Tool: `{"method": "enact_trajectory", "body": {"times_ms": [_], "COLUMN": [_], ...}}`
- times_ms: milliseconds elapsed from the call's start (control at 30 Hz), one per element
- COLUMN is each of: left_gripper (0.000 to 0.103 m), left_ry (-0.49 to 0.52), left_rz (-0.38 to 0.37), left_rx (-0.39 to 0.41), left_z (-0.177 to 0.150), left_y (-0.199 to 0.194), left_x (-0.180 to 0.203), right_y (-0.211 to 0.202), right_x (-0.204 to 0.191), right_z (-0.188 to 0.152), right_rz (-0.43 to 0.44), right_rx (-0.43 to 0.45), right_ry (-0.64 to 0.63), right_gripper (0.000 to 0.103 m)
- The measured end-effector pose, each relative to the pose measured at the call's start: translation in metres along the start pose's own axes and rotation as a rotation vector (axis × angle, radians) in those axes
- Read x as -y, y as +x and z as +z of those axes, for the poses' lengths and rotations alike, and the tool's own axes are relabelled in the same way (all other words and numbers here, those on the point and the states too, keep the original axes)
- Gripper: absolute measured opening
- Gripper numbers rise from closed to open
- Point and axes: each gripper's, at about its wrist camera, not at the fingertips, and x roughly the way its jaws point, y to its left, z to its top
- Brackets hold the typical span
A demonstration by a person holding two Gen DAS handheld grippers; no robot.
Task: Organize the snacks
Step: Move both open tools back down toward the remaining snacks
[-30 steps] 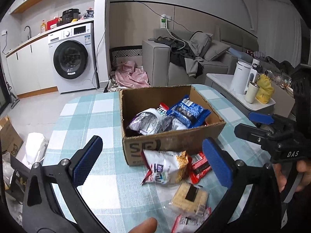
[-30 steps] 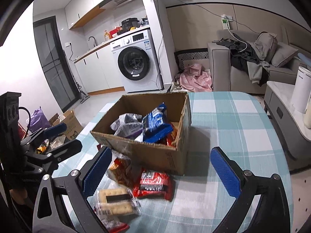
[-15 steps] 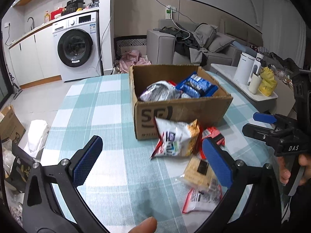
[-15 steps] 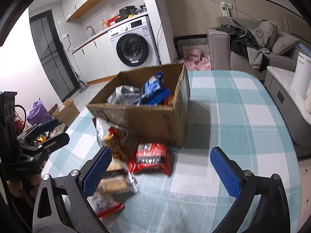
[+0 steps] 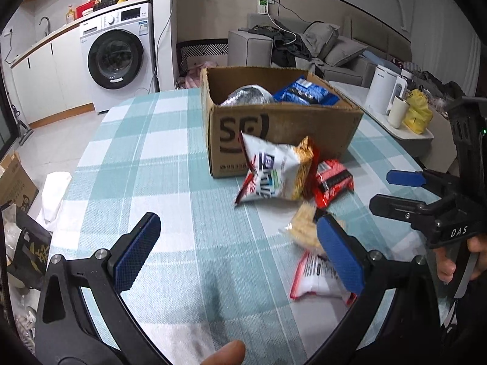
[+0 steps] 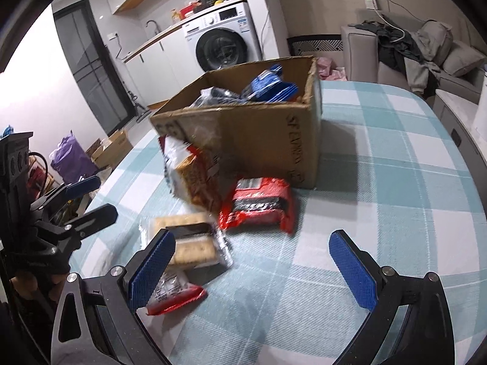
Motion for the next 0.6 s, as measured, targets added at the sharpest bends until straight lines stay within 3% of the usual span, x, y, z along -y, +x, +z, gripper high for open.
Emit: {"method": "enact_trajectory", "body": {"times_ms": [600], "left_gripper": [0.102], "left_ry": [-0.001], "left_rz": [-0.025], "left_rx": [-0.08], "left_z": [-0.033], "left_y": [0.015], "left_x": [-0.004], "right_y": [0.03], "right_x": [-0.03], "right_z": [-0.011], "right_rz": [0.128], "right_rx": [-0.087], "right_ry": [-0.029], "right_gripper": [0.103]}}
